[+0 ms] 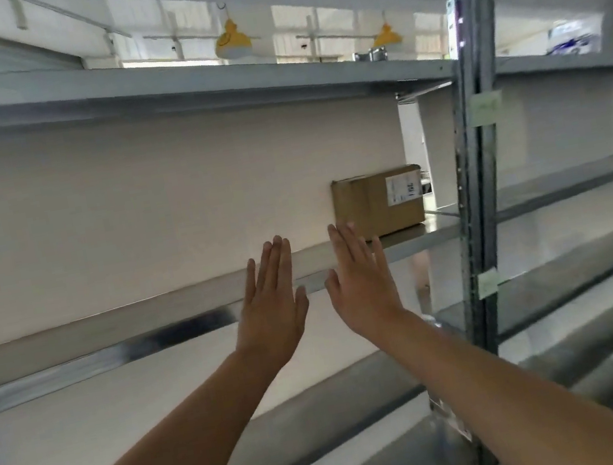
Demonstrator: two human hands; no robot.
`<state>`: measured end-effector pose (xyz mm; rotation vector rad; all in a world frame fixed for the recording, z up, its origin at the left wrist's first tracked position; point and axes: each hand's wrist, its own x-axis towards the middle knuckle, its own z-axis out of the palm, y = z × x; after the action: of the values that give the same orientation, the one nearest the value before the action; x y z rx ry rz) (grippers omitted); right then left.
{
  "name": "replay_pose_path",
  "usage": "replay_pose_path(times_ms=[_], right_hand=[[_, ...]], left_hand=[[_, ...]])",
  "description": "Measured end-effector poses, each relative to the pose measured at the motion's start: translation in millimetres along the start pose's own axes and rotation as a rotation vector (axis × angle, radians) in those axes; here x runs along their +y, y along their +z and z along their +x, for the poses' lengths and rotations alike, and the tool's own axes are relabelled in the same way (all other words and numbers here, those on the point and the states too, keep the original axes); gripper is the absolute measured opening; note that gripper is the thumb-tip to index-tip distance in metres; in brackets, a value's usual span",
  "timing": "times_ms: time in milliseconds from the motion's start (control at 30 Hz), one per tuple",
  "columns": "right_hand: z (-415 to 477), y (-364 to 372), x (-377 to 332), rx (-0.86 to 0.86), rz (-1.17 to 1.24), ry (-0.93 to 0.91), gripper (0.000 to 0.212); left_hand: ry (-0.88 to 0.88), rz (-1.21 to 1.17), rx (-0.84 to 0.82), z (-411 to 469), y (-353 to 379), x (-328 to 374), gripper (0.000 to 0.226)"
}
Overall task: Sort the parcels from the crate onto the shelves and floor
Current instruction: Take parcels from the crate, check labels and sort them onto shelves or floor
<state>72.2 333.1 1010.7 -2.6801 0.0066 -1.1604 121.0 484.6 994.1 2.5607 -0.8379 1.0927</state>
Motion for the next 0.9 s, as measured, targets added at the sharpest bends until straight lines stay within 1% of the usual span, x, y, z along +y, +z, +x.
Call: replay_pose_path(times_ms=[133,267,367,467,633,800,900], right_hand=[[-22.5,-30.3,60.5,0.037,-0.125,0.124,0.065],[-43.5,-54.8,109.4,0.016,-0.266,0.258,0.065],[-52.9,-66.5,137.8,0.005,-0.339,0.359,0.064],[-56.9,-69.4,158.6,-0.006,-0.400,0.424,0.064],[-51.0,-58.1,179.0,-0.050,-0.469,0.521,0.065],[-43.9,-44.4,195.4,-0.001,-0.457,0.650,0.063],[-55.5,-38.3,205.2,0.013,-0.488,0.730,0.063]], left_hand=[[0.118,-0.156,-0.025,23.3,34.5,68.1,0.065],[0.233,-0.300,-0.033,41.3,66.2,126.4,0.066],[0.313,-0.396,-0.056,53.8,85.9,157.4,0.065],[0.379,-0.472,-0.081,67.7,105.9,177.5,0.064],[0.426,-0.589,-0.120,88.9,142.8,191.8,0.065],[0.517,-0.665,-0.165,90.0,186.7,199.7,0.065],[0.582,-0.724,-0.213,84.3,210.8,210.9,0.066]])
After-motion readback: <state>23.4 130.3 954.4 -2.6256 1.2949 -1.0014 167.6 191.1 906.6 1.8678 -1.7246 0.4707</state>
